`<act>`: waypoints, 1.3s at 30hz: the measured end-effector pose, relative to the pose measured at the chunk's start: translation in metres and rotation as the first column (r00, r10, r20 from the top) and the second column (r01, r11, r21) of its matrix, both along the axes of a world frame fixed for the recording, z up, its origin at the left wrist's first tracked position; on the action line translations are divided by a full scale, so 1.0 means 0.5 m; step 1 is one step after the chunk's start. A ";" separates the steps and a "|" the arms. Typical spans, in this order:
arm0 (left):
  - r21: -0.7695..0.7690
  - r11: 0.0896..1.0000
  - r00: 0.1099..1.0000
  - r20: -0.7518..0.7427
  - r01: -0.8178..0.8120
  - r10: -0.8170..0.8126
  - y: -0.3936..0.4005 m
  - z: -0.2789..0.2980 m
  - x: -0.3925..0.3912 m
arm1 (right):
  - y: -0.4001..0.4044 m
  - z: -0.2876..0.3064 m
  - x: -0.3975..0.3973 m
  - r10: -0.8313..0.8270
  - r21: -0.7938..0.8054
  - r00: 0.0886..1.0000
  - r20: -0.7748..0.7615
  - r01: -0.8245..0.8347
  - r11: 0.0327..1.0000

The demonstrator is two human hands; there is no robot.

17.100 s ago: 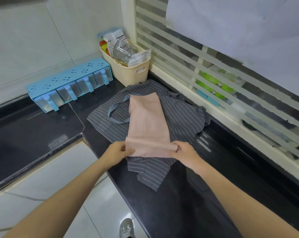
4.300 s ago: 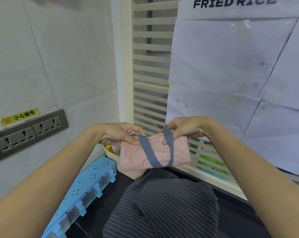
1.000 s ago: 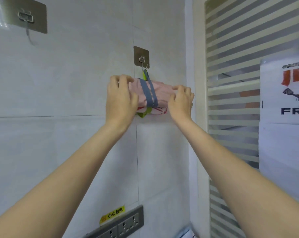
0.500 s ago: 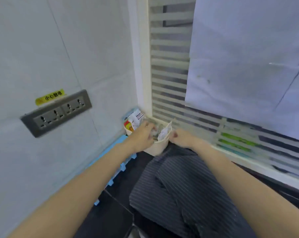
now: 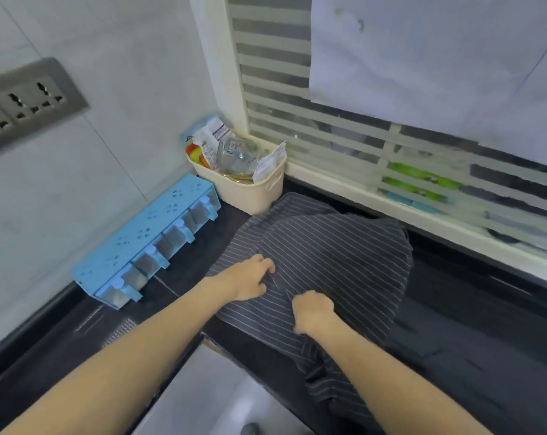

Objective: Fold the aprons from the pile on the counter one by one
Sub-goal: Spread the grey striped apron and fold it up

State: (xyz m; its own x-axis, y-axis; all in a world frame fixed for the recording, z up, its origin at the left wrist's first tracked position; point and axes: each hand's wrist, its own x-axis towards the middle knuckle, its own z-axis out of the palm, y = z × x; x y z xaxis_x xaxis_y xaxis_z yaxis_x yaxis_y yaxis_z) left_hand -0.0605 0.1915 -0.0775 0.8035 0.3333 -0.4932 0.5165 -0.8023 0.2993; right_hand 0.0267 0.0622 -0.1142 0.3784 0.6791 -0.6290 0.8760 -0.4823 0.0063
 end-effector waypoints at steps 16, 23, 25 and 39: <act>0.221 0.975 0.876 0.462 0.040 -0.140 -0.009 0.451 0.172 | -0.011 0.587 0.238 -0.116 0.488 0.613 -0.781 0.716 0.499; 0.437 0.863 0.630 0.751 -0.253 -0.195 -0.043 0.702 0.171 | -0.100 0.708 0.223 -0.440 0.675 0.890 0.121 0.251 0.694; 0.452 0.836 0.572 0.792 -0.313 -0.214 -0.055 0.761 0.160 | -0.134 0.736 0.215 -0.503 0.640 0.830 0.240 0.254 0.725; 0.262 0.777 0.473 0.879 -0.572 0.052 0.088 0.898 0.057 | -0.358 0.968 0.198 -0.790 0.880 0.607 0.080 0.329 0.342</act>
State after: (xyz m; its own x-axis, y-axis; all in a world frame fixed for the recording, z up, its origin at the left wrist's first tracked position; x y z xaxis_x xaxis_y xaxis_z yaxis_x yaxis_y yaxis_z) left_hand -0.0320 0.2354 0.3716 0.5197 0.6103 0.5978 0.5032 -0.7842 0.3631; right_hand 0.1258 -0.1169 0.3700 0.9080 0.2530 0.3340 0.3690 -0.8605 -0.3513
